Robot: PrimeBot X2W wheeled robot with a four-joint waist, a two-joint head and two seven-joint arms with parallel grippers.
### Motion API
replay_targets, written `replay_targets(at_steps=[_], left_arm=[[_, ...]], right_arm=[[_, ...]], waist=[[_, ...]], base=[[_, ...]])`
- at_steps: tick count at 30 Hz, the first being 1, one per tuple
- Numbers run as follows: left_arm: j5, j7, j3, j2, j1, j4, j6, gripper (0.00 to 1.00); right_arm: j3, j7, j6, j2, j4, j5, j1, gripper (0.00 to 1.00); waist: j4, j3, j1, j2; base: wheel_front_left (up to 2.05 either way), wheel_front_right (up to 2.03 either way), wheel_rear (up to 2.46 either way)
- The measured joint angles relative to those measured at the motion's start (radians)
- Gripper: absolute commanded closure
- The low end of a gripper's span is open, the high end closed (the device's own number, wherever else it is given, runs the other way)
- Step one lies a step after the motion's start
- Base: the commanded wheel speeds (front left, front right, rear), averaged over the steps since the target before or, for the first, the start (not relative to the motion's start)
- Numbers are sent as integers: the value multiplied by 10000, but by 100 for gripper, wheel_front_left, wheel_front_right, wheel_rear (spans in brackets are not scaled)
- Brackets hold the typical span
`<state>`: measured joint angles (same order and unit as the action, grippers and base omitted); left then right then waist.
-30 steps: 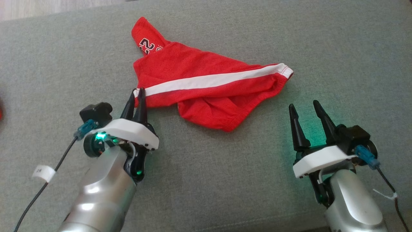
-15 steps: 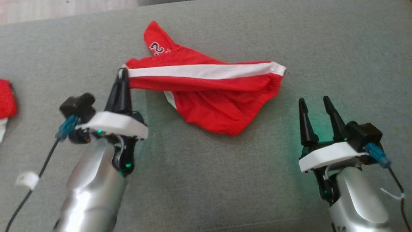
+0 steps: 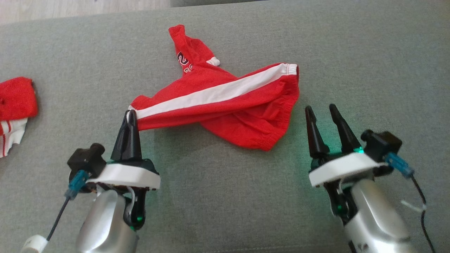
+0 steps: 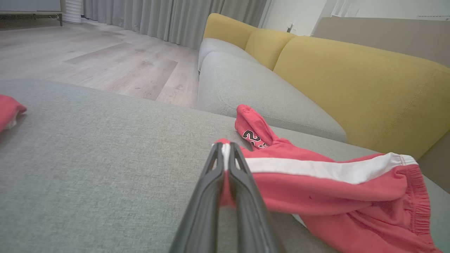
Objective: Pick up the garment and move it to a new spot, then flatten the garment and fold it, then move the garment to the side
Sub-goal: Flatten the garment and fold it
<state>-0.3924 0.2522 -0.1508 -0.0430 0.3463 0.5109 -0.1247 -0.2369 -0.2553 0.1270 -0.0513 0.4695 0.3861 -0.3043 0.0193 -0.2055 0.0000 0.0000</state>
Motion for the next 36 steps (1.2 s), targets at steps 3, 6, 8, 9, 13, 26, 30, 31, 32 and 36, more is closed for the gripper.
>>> replay_targets(at_steps=[3, 6, 8, 9, 13, 26, 30, 31, 32, 36], left_arm=[[42, 0, 10, 13, 0, -31, -2, 100], [-27, 0, -90, 21, 2, -90, -4, 100], [-104, 0, -128, 25, 2, -96, -67, 100], [-146, 0, -144, 25, 2, -98, -75, 100], [-265, 0, -297, 25, 2, -98, -75, 100], [-408, 0, -755, 31, 23, -98, -75, 100], [-408, 0, -786, 35, 23, -100, -75, 100], [-408, 0, -809, 35, 23, -100, -75, 100], [-408, 0, -825, 35, 23, -100, -75, 100], [-408, 0, -836, 35, 26, -100, -75, 100]], right_arm=[[-391, 0, 0, -4, 497, 443, -750, 0], [-761, 0, 0, -25, 1076, 832, -1712, 0], [-892, 12, 0, -25, 1473, 1221, -2245, 0], [-940, 56, 0, -35, 1699, 1335, -2471, 0], [-1139, 180, 0, -46, 2529, 1808, -2914, 0], [-1827, 251, 0, -148, 3825, 2675, -3728, 0], [-2102, 173, 0, -222, 4025, 2832, -3879, 17], [-2136, 173, 0, -222, 4077, 2842, -3883, 17], [-2165, 161, 0, -226, 4144, 2861, -3886, 28], [-2242, 117, 0, -282, 4422, 2903, -4011, 89]], waist=[[-58, -37, 0, 0], [-127, -97, 0, 0], [-178, -124, 0, 0], [-202, -137, 0, 0], [-307, -173, 0, 0], [-659, -343, 1, 0], [-754, -389, 1, 0], [-773, -393, 1, 0], [-788, -397, 0, 0], [-812, -452, 1, 0]], base=[[0, 0, 0], [0, 0, 0], [0, 0, 0], [0, 0, 0], [0, 0, 0], [0, 0, 0], [0, 0, 0], [0, 0, 0], [0, 0, 0], [0, 0, 0]])
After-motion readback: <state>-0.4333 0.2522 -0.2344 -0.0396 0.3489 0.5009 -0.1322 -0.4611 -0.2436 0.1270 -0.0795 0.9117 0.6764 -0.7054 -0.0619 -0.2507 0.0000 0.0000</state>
